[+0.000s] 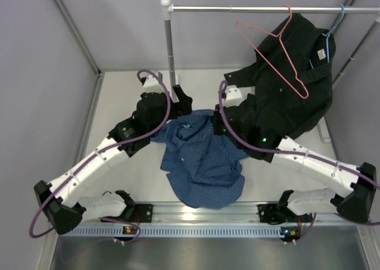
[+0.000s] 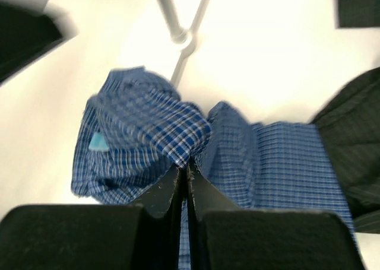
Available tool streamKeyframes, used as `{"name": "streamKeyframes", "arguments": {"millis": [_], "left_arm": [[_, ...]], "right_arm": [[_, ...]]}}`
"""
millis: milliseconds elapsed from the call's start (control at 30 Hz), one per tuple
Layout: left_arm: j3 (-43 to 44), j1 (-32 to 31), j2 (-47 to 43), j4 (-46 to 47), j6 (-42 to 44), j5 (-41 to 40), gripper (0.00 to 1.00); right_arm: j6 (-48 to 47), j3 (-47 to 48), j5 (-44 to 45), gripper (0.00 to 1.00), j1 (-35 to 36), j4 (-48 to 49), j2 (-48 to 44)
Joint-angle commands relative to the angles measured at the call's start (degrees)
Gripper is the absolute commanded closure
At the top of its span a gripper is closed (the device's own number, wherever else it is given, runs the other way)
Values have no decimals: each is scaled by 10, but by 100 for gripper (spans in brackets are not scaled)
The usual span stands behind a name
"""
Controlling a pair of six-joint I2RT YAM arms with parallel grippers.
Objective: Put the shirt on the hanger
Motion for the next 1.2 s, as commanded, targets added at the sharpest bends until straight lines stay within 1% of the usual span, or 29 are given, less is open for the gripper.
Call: {"name": "streamKeyframes", "arguments": {"millis": [0, 67, 100, 133, 167, 200, 233, 267, 300, 333, 400, 500, 533, 633, 667, 733, 767, 800, 900, 933, 1000, 1033, 1100, 1167], "left_arm": [[-12, 2, -57, -27, 65, -14, 2], [-54, 2, -106, -26, 53, 24, 2], [-76, 2, -121, -24, 50, 39, 2], [-120, 2, -134, -20, 49, 68, 2], [-142, 2, -156, -14, 53, 86, 2], [-164, 2, -165, 16, 57, 107, 3], [-207, 2, -171, 36, 59, 127, 3], [-225, 2, -176, 56, 57, 161, 4], [-238, 2, -171, 92, 54, 174, 4], [-248, 2, -165, 107, 51, 181, 5], [-251, 4, -127, 129, 50, 179, 5], [-222, 12, -79, 155, 57, 181, 7], [-216, 16, -51, 167, 57, 189, 8], [-202, 31, -7, 185, 64, 208, 10], [-200, 43, 2, 186, 63, 211, 11], [-208, 57, 8, 213, 64, 246, 14], [-214, 63, 7, 235, 64, 266, 16], [-229, 73, 5, 246, 65, 287, 20], [-242, 90, 8, 266, 65, 312, 24], [-245, 92, 10, 268, 65, 316, 31], [-250, 98, 15, 279, 65, 322, 38], [-250, 100, 18, 283, 64, 334, 45], [-250, 101, 27, 292, 60, 345, 48], [-251, 102, 34, 301, 53, 365, 48]], "right_arm": [[-20, -4, -45, 100, -64, -19, -69], [-31, -6, -63, 100, -84, -39, -99], [-35, -9, -73, 100, -105, -43, -109], [-42, -14, -84, 100, -116, -49, -118], [-44, -17, -104, 100, -133, -52, -132], [-51, -19, -111, 100, -139, -55, -138], [-55, -23, -115, 100, -143, -58, -143], [-57, -27, -127, 100, -145, -58, -153], [-62, -28, -134, 100, -149, -58, -156], [-65, -34, -141, 100, -149, -57, -160], [-69, -40, -157, 100, -149, -58, -170], [-73, -57, -173, 100, -150, -57, -189], [-74, -66, -174, 100, -150, -57, -192], [-81, -81, -185, 100, -150, -56, -217], [-84, -85, -185, 100, -150, -56, -221], [-88, -92, -185, 100, -150, -57, -232], [-90, -94, -186, 100, -150, -57, -234], [-93, -97, -185, 100, -150, -57, -235], [-95, -98, -188, 100, -151, -57, -241], [-96, -98, -188, 100, -151, -57, -242], [-97, -96, -191, 100, -152, -57, -242], [-98, -95, -191, 100, -151, -57, -242], [-98, -94, -192, 100, -151, -55, -242], [-98, -93, -188, 100, -151, -56, -239]]}}
